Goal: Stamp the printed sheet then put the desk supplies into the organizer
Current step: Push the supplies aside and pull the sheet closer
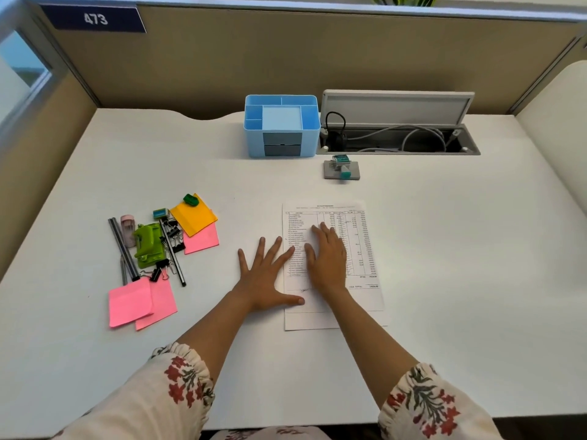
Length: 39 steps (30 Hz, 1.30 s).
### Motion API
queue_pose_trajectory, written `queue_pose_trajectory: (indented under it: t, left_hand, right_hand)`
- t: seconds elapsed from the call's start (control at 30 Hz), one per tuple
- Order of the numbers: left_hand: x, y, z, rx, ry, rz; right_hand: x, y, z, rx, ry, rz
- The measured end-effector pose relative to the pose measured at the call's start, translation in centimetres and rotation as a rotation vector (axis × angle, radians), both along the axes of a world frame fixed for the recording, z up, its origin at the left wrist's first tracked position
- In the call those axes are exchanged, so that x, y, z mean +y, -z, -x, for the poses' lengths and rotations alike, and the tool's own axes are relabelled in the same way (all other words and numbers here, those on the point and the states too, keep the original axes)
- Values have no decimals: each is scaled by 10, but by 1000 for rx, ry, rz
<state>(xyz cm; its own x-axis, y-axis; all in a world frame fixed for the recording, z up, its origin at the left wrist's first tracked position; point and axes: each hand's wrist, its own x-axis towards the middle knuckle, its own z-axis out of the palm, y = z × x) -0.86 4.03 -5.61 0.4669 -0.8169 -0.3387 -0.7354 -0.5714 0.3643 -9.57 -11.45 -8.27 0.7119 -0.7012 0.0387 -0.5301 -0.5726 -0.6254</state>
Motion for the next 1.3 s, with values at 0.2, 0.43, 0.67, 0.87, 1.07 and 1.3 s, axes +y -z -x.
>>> queue_pose_trajectory:
  t: [0.2, 0.43, 0.67, 0.87, 1.07, 1.3]
  left_hand:
    - [1, -2, -4, 26, 10, -10]
    - [3, -4, -4, 49, 8, -6]
    - [4, -5, -9, 86, 11, 16]
    - [7, -5, -10, 95, 12, 37]
    - [8, -6, -10, 114, 10, 64]
    - [7, -5, -11, 96, 26, 66]
  right_hand:
    - [-45, 3, 45, 5, -88, 62]
    - [-67, 0, 85, 86, -147, 112]
    - [-69, 4, 84, 175, -203, 200]
    - [-73, 3, 86, 175, -244, 157]
    - [-73, 2, 88, 128, -250, 108]
    - [-77, 2, 88, 120, -236, 85]
